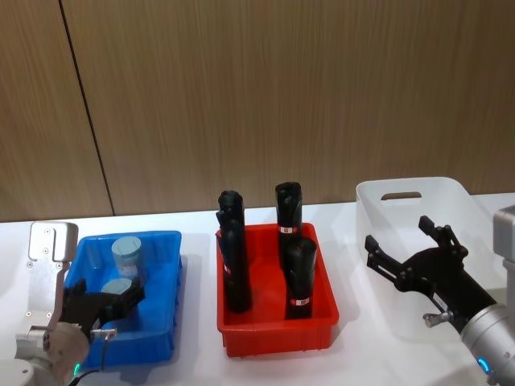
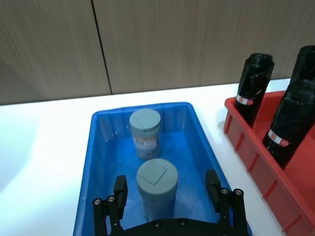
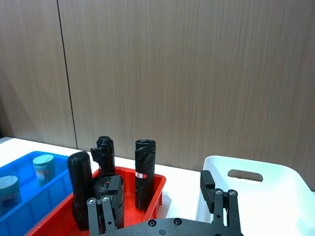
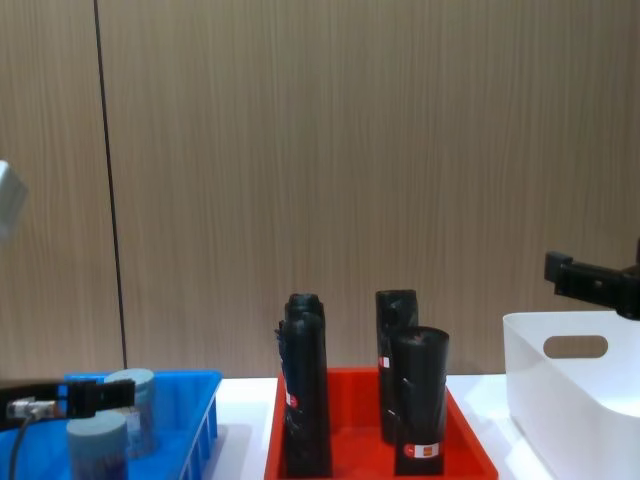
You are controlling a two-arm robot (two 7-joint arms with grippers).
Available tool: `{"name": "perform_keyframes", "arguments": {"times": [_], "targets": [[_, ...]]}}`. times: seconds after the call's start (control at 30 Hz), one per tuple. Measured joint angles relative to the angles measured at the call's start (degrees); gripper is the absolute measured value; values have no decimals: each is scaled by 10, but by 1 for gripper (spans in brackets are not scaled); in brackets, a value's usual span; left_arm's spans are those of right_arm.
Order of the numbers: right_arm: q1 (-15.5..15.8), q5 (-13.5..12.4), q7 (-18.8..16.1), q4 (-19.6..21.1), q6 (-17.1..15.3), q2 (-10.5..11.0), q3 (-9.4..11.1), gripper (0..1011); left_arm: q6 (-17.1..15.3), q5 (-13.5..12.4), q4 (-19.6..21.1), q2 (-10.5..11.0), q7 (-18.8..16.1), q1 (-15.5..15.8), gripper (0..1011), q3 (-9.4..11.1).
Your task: Pick the cotton swabs from the blue box and place them into the white box.
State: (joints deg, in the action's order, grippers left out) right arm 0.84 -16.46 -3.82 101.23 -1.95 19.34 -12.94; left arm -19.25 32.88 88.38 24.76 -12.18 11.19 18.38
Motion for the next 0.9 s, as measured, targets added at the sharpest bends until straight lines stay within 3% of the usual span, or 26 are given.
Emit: {"name": "perform_keyframes", "arguments": {"times": [0.43,0.9], "targets": [[0,0,0,0,0,0,0,1001,-50,6,-23,-7,1,18,1004,-6],[0,0,0,0,0,0,0,1001,-58,-9,-79,-19,41,53,1004,-12]]}}
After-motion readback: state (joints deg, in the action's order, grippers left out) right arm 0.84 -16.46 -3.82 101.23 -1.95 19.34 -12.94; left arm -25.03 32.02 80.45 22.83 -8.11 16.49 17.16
